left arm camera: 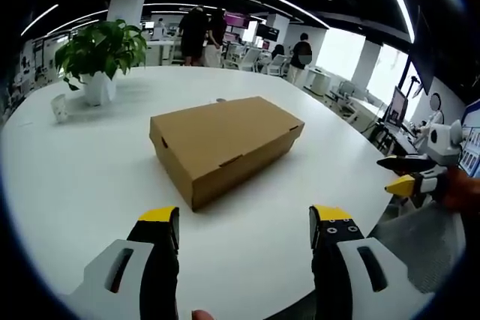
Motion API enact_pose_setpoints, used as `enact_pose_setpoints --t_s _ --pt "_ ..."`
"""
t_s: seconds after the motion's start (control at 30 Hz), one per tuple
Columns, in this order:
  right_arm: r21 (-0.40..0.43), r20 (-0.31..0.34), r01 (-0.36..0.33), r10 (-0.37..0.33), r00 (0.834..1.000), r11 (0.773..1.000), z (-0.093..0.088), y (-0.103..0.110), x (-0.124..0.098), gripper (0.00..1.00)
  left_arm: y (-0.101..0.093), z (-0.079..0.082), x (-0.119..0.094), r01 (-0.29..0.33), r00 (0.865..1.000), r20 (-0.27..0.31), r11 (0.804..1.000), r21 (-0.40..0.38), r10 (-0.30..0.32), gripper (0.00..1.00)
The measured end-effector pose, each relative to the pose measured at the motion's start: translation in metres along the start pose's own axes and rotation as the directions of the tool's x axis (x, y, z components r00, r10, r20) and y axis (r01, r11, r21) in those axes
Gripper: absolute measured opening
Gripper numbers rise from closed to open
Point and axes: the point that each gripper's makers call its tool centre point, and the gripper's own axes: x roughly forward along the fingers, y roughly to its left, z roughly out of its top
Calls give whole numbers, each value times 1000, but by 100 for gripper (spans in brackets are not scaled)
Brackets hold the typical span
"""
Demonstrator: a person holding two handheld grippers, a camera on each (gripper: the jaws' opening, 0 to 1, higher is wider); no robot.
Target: Operate the shoe box by opening the lid, removing the specified soft item, and placing it in the target area until the item is outside and the box remains undamaged.
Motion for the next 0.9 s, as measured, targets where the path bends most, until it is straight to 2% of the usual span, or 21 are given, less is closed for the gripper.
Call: enact_pose_setpoints --t_s 0.2,0.63,0.9 --pt "22 4 -9 9 1000 1000 3 -3 10 77 2 -1 1 -1 1000 -7 1000 -9 1 73" --pt "10 8 -45 45 999 999 23 -11 42 76 24 7 8 -24 1000 -10 1000 -20 24 72" --pt "20 -2 -52 52 999 998 22 -23 59 76 38 7 13 -42 999 -6 997 -64 41 71"
